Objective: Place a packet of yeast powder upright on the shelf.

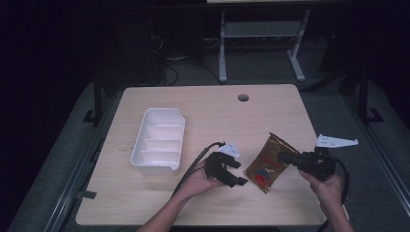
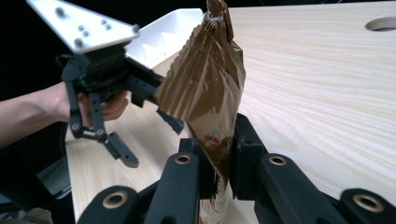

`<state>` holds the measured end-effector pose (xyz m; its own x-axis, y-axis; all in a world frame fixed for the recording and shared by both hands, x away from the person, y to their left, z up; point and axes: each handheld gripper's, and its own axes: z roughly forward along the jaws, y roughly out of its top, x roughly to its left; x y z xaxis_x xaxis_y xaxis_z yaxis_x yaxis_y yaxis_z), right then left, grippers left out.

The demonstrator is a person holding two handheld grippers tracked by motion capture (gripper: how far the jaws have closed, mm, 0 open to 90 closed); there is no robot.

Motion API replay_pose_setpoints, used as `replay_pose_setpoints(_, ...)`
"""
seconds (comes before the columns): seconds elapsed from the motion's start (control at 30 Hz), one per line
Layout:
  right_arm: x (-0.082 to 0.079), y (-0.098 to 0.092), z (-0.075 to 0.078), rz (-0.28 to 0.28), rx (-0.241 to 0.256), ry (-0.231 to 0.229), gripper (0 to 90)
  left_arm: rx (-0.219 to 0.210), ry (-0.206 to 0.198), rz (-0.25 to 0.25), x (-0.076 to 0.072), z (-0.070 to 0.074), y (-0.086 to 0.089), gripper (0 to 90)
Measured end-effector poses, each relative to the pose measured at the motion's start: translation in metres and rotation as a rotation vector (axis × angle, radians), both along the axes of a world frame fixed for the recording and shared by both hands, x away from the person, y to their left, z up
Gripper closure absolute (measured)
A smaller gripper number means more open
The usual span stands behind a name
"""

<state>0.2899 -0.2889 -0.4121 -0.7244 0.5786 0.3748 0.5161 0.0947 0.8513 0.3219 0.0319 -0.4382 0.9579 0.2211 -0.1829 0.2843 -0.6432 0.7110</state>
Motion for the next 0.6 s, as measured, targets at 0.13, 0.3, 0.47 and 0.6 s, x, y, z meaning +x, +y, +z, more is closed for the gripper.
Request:
replay_pose_setpoints(0.13,0.004,0.002,0.005,-0.003,-0.032,-0.011,82.1,-0.003,-0.018,0.017,-0.009,-0.003,0.009,28.5)
replay_pose_setpoints(0.3,0.007,0.009,0.016,0.028,-0.069,-0.033,82.6,0.01,-0.026,0.015,-0.021,-0.006,0.022,27.6)
replay_pose_setpoints(0.47,0.017,0.011,0.03,0.039,-0.057,-0.034,82.9,0.007,-0.057,0.019,-0.034,-0.006,0.036,27.6)
replay_pose_setpoints(0.6,0.022,0.011,0.039,0.041,-0.068,-0.038,82.9,-0.007,-0.068,0.033,-0.04,-0.004,0.048,27.1)
